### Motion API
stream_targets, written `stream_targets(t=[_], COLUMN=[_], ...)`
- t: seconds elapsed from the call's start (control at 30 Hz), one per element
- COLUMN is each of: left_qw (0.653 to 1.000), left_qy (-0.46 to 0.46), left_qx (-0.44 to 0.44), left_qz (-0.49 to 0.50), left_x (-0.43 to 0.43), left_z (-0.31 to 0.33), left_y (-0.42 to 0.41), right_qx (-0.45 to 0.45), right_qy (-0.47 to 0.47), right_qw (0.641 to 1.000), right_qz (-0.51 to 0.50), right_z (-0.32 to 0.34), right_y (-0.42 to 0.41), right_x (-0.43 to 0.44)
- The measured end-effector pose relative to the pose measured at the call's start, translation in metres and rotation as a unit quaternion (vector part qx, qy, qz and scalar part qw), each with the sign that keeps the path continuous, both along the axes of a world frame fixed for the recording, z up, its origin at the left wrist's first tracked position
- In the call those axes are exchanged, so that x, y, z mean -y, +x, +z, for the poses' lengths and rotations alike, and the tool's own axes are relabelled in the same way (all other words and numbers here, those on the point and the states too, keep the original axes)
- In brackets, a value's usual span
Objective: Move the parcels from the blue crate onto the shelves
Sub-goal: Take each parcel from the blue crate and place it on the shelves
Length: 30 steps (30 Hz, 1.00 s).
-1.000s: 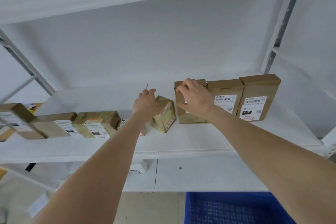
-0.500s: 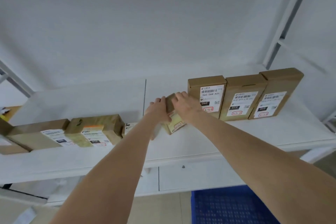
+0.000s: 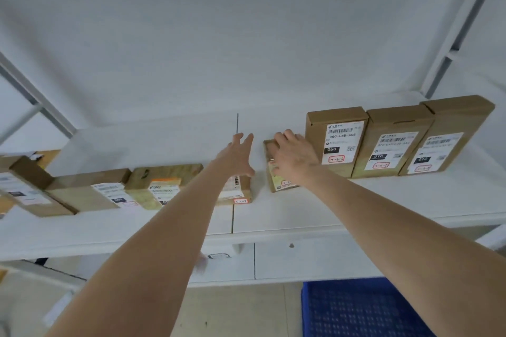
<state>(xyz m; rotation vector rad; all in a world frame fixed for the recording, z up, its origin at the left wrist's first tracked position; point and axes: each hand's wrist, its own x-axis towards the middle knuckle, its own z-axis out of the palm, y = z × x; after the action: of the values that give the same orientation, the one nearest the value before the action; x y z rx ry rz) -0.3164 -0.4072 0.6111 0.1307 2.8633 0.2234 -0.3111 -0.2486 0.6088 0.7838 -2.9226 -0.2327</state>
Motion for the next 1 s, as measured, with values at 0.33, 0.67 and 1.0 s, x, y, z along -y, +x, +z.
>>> stream_targets(t=[0.33, 0.67, 1.0], left_qw=[0.987, 0.985, 0.988], left_qy=[-0.138, -0.170, -0.153], left_qx=[0.018, -0.023, -0.032], left_qz=[0.079, 0.008, -0.017], left_x=[0.119, 0.135, 0.117], left_z=[-0.009, -0.040, -0.039], left_y=[0.053, 0.003, -0.014], right_qx=[0.050, 0.099, 0.107], right_qy=[-0.022, 0.069, 0.113], right_qw=[0.996, 0.992, 0.982], right_qz=[0.073, -0.024, -0.105], right_z=[-0.036, -0.045, -0.044], right_y=[0.026, -0.011, -0.022], right_x=[0.091, 0.129, 0.120])
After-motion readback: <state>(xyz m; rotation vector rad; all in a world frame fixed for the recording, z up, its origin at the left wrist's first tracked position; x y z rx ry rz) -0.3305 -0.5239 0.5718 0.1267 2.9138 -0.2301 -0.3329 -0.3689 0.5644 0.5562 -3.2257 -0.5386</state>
